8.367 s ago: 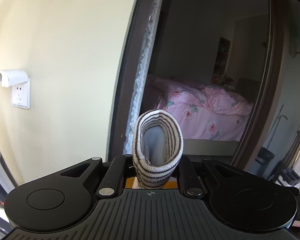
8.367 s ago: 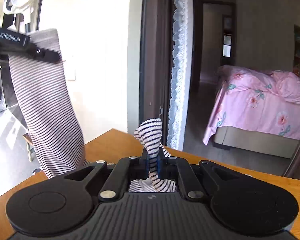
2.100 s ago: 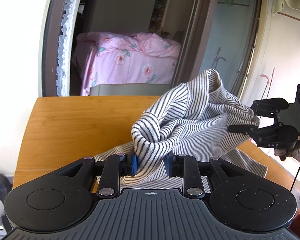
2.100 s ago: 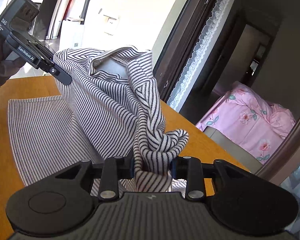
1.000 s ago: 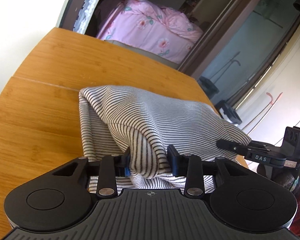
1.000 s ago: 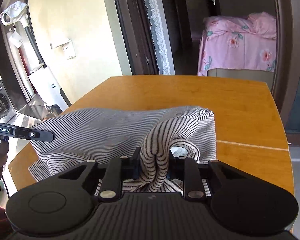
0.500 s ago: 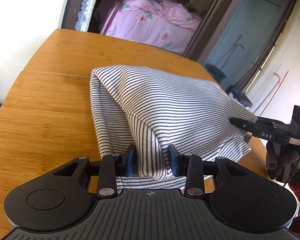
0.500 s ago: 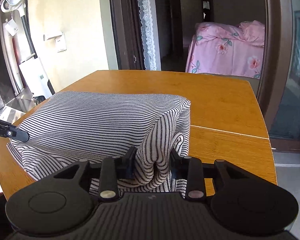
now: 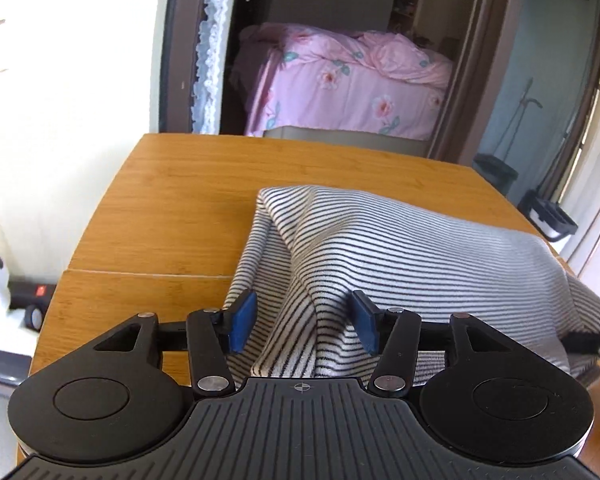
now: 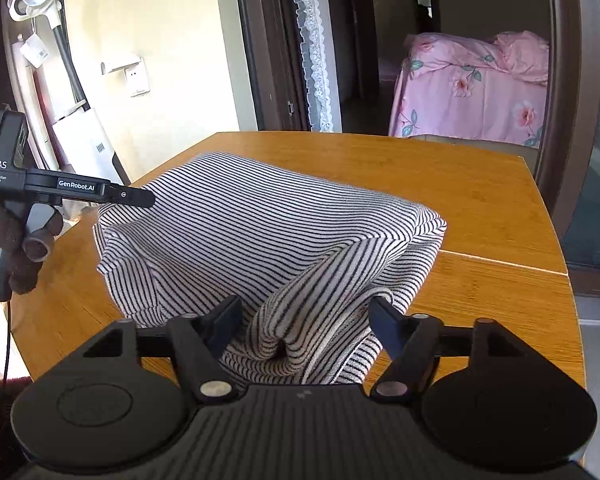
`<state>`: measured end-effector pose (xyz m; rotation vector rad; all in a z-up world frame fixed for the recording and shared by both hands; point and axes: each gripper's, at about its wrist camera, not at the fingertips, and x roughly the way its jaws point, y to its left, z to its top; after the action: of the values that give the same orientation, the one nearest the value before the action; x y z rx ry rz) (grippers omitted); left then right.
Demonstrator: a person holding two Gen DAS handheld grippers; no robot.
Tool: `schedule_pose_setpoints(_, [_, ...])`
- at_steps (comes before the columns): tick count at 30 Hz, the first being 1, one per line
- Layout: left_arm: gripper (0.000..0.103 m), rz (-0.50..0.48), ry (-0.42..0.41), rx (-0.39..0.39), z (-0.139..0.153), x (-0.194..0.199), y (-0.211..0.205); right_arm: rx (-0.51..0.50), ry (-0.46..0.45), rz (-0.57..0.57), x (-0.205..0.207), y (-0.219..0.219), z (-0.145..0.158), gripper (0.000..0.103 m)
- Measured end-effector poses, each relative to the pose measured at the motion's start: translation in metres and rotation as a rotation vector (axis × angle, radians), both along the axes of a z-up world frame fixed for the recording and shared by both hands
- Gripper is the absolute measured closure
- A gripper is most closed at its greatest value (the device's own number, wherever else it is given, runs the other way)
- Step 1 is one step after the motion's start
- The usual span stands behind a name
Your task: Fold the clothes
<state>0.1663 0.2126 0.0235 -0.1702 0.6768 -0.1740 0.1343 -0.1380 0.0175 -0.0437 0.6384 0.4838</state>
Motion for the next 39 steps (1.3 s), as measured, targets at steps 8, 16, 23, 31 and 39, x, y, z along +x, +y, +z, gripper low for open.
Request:
schedule_pose_setpoints(8, [0.026,-0.054,0.040,-0.261,0.032,-0.040,0.009,0.057,-0.045,-0.168,0.048,-0.034,0.030,0.000])
schedule_pose_setpoints(16, [0.022,-0.232,0.162,-0.321,0.003,-0.032,-0.048,-0.138,0.000,-0.190,0.097,0.002,-0.020,0.000])
schedule_pose_setpoints(23, [0.024,-0.198,0.079,-0.047,-0.008,-0.010,-0.070,-0.015,0.080,-0.195,0.065,-0.014,-0.028,0.000])
schedule_pose_setpoints(31, [0.015,-0.168,0.028,0.080,-0.013,0.015,-0.078,0.049,0.107,-0.247,0.023,0.004,-0.032,0.000])
schedule_pose_setpoints(39, [0.012,-0.122,0.003,0.030,0.001,0.002,-0.061,0.065,0.105,-0.212,0.020,0.001,-0.033,0.000])
